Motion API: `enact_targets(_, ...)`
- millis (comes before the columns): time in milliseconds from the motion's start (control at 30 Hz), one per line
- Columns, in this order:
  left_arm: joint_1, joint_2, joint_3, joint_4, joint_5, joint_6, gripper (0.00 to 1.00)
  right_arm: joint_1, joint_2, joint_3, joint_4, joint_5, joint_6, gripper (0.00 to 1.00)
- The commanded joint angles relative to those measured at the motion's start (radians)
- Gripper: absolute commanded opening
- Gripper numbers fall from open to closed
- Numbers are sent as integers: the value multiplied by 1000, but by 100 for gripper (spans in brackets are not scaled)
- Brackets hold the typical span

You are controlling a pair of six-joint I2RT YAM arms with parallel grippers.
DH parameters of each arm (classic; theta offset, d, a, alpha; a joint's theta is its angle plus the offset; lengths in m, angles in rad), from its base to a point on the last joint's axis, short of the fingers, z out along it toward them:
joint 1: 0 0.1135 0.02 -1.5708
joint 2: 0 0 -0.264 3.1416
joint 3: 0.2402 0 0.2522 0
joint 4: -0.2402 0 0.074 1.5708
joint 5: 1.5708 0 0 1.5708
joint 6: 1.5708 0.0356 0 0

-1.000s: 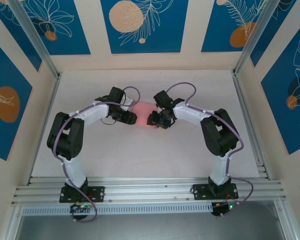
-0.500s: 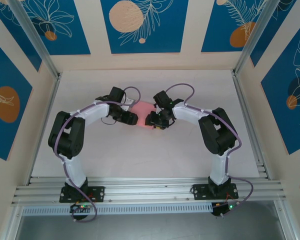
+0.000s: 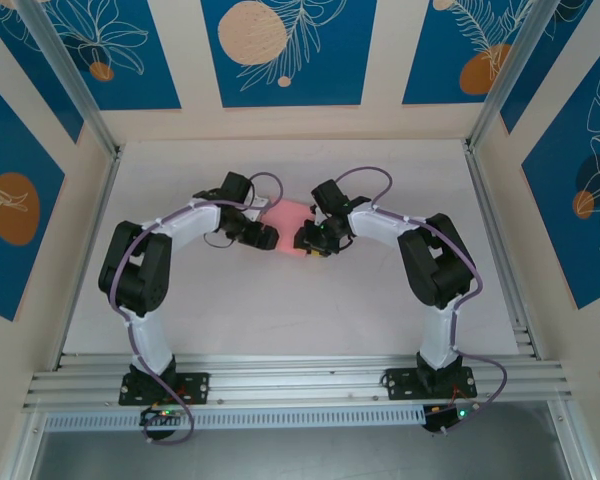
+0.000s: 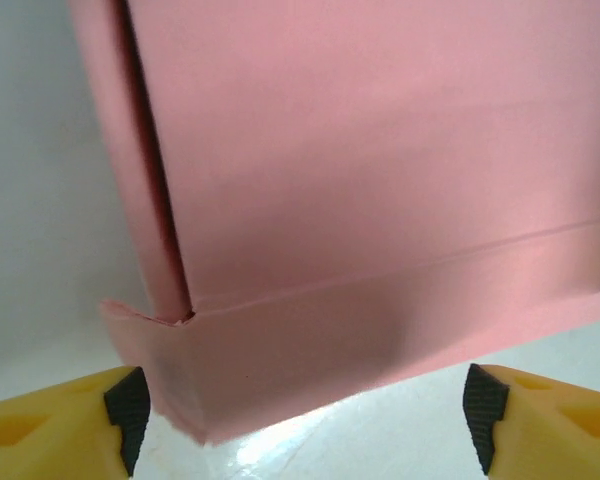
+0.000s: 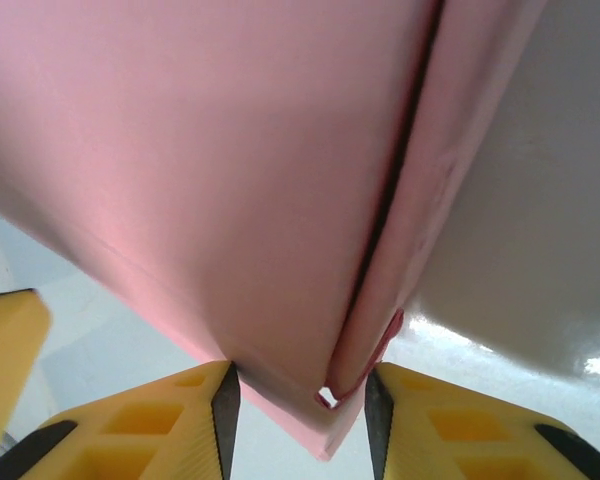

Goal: Fold the paper box

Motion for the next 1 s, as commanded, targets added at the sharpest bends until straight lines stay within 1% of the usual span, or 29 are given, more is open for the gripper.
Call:
enact_targets(0, -10, -45, 122, -42, -130, 71, 88, 5, 23, 29, -13, 39, -56, 37)
enact_targets(67, -10, -23, 183, 1, -122, 182, 91, 6, 24, 31, -10, 43, -77, 36)
enact_targets(167, -10, 49, 231, 106, -70, 391, 94, 6, 22, 26, 3, 42, -95, 36)
enact_targets(233, -6, 124, 310, 102, -24, 453, 95, 6, 20, 25, 2, 41, -100, 36)
enact_targets(333, -3, 262, 511, 9, 60, 479, 95, 6, 15, 23, -1, 35, -107, 36)
enact_targets(433, -3, 405, 712, -109, 137, 491, 89, 0, 12, 24, -3, 29, -109, 36)
enact_targets(500, -3, 497, 853, -219, 134, 493, 80, -6, 9, 18, -1, 26, -105, 36)
enact_targets(533, -3, 538, 912, -276, 117, 495, 74, -9, 5, 10, 7, 20, -103, 36)
enact_targets(600, -3, 581, 973, -358, 95, 492, 65, -17, -7, -10, 28, 4, -96, 36)
enact_targets(667, -4, 577, 937, -383, 92, 483, 64, -21, -22, -32, 45, -2, -89, 36)
enact_targets(733, -6, 534, 834, -351, 77, 459, 64, -23, -34, -50, 58, -7, -86, 36)
enact_targets(867, -6, 408, 579, -203, -8, 368, 66, -21, -51, -85, 76, -8, -80, 36)
enact_targets(967, -5, 357, 499, -177, -86, 321, 69, -20, -57, -105, 87, -9, -82, 36)
